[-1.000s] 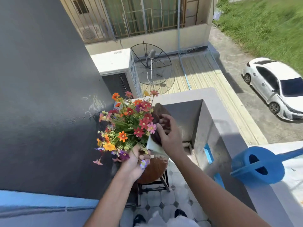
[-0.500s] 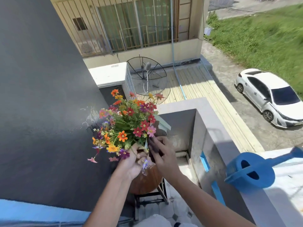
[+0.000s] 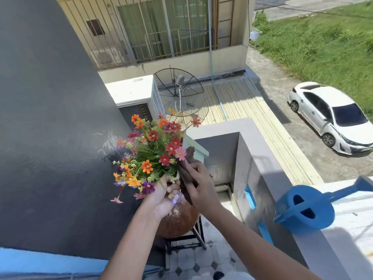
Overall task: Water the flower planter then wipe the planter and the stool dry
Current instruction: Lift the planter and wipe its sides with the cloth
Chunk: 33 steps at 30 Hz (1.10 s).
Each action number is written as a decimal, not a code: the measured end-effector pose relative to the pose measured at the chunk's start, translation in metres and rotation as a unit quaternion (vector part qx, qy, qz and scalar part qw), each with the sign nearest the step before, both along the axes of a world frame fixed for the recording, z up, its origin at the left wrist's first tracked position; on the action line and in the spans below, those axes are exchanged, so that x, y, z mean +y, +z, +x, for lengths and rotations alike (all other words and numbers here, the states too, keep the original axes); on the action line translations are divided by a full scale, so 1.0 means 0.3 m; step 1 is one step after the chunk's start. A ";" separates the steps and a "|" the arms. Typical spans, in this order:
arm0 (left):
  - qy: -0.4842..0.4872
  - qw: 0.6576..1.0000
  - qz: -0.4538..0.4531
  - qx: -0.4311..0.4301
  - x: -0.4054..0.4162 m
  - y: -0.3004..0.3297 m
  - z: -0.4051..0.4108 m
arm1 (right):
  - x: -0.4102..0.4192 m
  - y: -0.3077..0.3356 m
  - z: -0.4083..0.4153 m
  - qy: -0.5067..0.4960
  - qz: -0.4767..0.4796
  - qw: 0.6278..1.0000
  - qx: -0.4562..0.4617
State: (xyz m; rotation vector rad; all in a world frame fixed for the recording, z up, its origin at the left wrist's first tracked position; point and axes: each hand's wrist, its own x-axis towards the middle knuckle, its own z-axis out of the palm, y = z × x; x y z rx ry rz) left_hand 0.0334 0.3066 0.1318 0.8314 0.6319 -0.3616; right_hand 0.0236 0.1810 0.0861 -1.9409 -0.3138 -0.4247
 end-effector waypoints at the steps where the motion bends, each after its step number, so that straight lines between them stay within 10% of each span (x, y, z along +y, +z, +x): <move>1: -0.002 1.000 -0.019 0.004 0.003 0.005 0.000 | -0.018 -0.019 -0.003 0.007 -0.016 1.000 -0.004; 8: -0.028 0.999 0.013 0.013 0.010 0.029 -0.004 | -0.069 -0.143 -0.012 -0.043 0.007 0.995 0.087; 17: -0.054 0.997 0.046 0.022 -0.071 0.039 -0.017 | -0.059 0.080 0.138 -0.065 0.073 0.995 -0.011; 25: -0.067 0.997 0.018 0.020 -0.059 0.051 -0.045 | -0.214 -0.093 0.232 -0.168 0.018 0.973 0.158; 33: -0.049 0.998 -0.036 0.003 -0.062 0.075 0.018 | -0.070 0.116 0.120 -0.043 0.050 0.998 -0.006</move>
